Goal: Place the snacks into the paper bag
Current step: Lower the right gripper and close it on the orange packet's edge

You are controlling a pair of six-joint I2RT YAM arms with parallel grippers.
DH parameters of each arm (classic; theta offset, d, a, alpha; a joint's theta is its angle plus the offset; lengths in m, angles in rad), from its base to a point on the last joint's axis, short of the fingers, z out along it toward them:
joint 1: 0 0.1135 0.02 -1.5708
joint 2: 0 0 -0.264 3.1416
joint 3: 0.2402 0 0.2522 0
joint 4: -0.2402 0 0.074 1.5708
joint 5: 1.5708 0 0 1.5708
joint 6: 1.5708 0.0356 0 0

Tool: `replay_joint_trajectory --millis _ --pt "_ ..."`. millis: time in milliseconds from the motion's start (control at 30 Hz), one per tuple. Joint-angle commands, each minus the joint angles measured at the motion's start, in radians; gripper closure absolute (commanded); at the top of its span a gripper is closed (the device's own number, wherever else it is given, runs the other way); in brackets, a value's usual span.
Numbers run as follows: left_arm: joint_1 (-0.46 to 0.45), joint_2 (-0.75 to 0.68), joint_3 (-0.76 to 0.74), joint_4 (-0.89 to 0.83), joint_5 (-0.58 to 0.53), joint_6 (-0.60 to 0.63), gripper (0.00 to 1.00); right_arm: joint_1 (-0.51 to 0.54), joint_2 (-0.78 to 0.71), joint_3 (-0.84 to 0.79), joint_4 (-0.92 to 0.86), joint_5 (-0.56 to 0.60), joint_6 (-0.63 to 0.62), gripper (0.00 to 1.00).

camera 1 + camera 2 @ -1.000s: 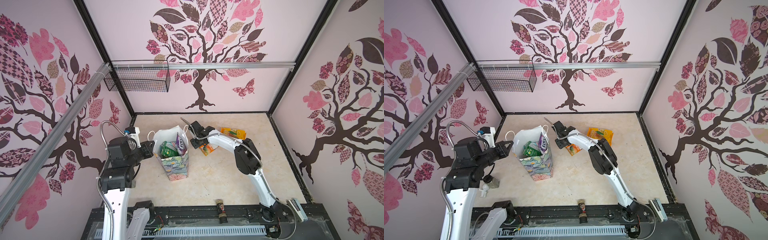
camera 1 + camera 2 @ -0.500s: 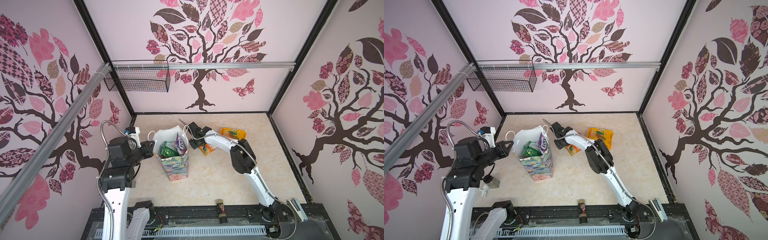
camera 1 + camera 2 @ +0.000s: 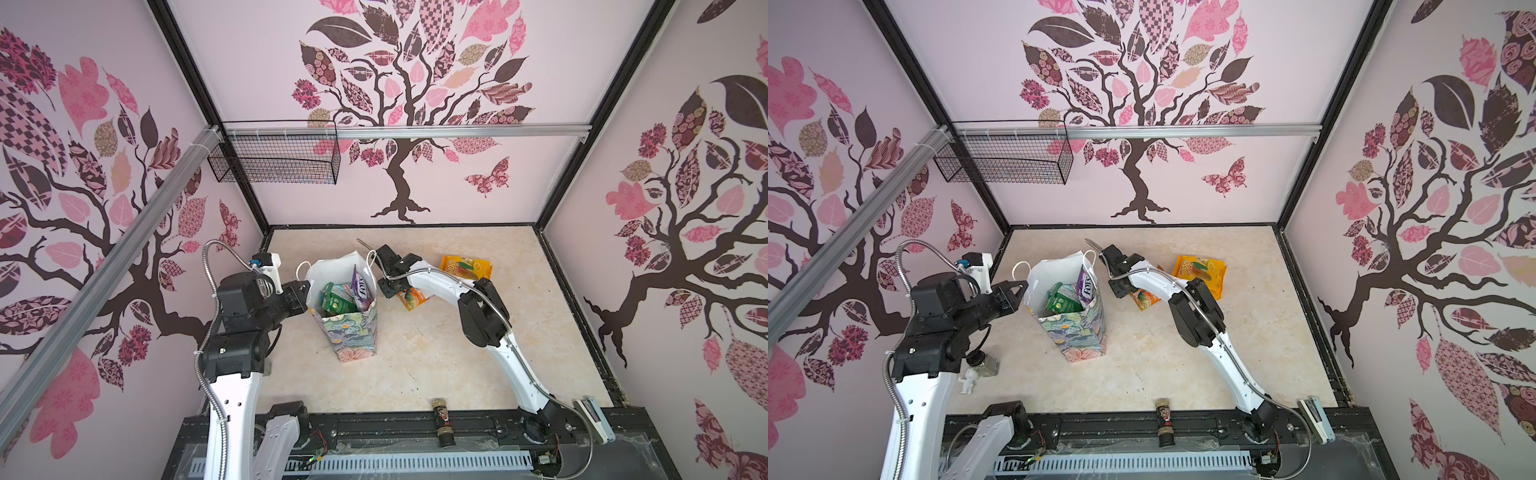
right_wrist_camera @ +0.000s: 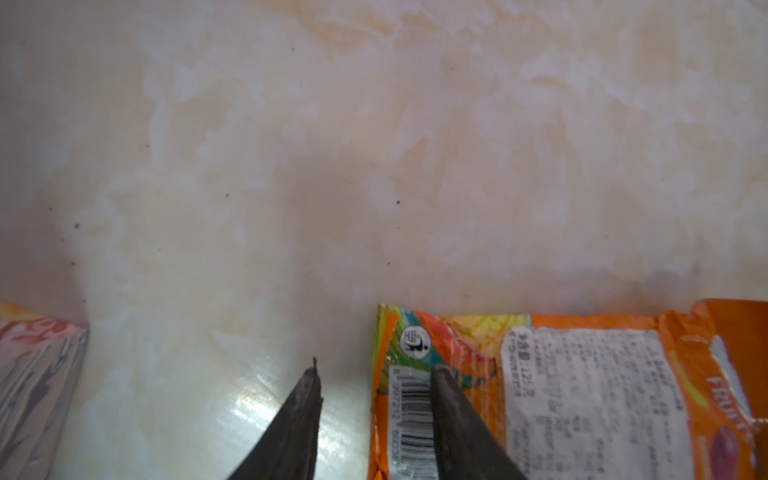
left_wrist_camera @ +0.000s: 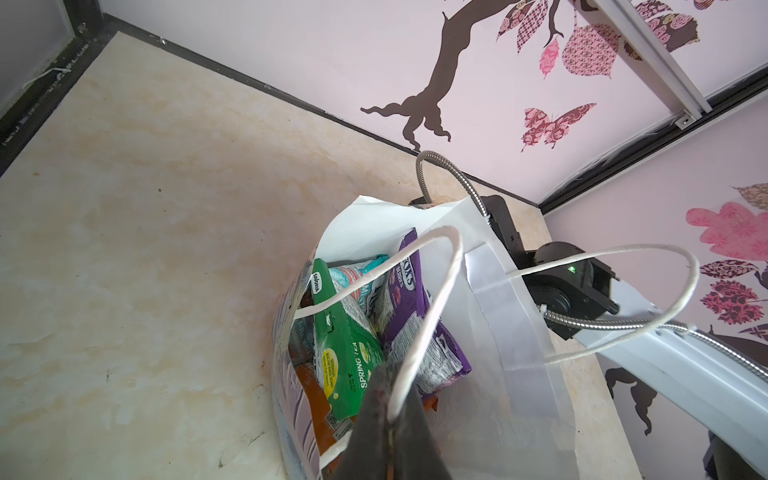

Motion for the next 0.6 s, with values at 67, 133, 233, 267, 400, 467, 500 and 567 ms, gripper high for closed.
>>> replay_joint_trajectory --millis 67,133,233,267,400,467,500,567 --pt "0.003 -0.013 -0.023 0.031 0.01 0.015 0.93 -0.005 0.06 0.032 -0.048 0.013 0.015 0.62" --pt "0.004 -0.011 -0.025 0.032 0.012 0.015 0.93 -0.005 0.06 0.035 -0.048 0.014 0.018 0.69" --pt "0.004 -0.008 -0.027 0.032 0.012 0.015 0.93 -0.003 0.061 0.037 -0.046 0.015 0.021 0.78" --pt "0.004 -0.008 -0.026 0.033 0.013 0.015 0.93 -0.005 0.06 0.037 -0.047 0.013 0.02 0.8" --pt "0.004 -0.012 -0.025 0.033 0.016 0.011 0.93 -0.005 0.058 0.043 -0.053 0.013 0.027 0.86" --pt "0.004 -0.013 -0.024 0.033 0.017 0.014 0.93 -0.004 0.054 0.046 -0.055 0.009 0.033 0.89" --pt "0.005 -0.012 -0.023 0.031 0.017 0.015 0.93 -0.004 0.048 0.046 -0.056 0.005 0.033 0.94" --pt "0.004 -0.013 -0.019 0.024 0.01 0.019 0.93 -0.005 0.036 0.04 -0.053 0.001 0.039 0.96"
